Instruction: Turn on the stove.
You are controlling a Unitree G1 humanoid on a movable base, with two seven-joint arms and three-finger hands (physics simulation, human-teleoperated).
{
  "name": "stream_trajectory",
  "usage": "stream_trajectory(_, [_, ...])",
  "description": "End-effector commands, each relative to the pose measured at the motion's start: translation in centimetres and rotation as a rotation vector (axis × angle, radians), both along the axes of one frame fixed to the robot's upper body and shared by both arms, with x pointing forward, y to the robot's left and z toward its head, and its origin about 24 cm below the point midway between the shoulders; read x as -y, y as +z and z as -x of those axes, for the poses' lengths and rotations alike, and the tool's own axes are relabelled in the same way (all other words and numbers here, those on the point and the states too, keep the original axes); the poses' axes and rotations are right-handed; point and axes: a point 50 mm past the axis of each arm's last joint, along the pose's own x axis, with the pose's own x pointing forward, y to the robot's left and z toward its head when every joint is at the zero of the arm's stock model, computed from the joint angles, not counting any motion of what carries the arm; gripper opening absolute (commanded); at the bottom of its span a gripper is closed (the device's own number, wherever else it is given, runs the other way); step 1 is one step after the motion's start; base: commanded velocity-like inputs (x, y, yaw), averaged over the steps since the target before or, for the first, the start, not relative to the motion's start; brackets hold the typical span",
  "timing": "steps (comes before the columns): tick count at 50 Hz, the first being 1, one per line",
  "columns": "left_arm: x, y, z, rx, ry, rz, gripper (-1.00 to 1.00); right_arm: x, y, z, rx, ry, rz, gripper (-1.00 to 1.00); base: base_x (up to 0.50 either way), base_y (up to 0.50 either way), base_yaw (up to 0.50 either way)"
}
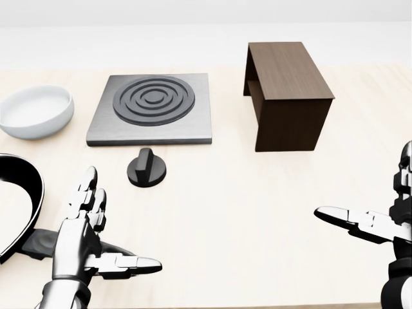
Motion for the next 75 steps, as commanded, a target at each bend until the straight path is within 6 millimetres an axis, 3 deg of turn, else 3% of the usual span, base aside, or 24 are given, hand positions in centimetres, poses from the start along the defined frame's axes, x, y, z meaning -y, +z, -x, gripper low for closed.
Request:
stream_trajectory(1, [0.0, -0.1, -0.1, -0.001, 0.000, -0.001, 1.00, -0.1, 0.2, 0.0, 0.008, 0.016, 0.003, 1.00, 0.29, 0.00, 0.00])
stream_trajectory(52, [0.2, -0.6, 0.0, -0.010, -0.006, -0.005, 1.00, -0.1, 0.1, 0.2, 0.009, 0.030, -0.005, 1.00, 0.30, 0.00, 0.00])
stream_trajectory(68, [0.8, -5.3, -0.5, -0.194, -0.021, -0.026, 1.00, -0.1, -0.1, 0.3, 0.010, 0.032, -0.024, 1.00, 0.06, 0.00, 0.00])
stream_trajectory(75, [1.1, -5.6, -0.4, -0.206, -0.030, -0.029, 1.00, 0.0, -0.2, 0.3, 0.002, 0.031, -0.026, 1.00, 0.00, 0.00, 0.00])
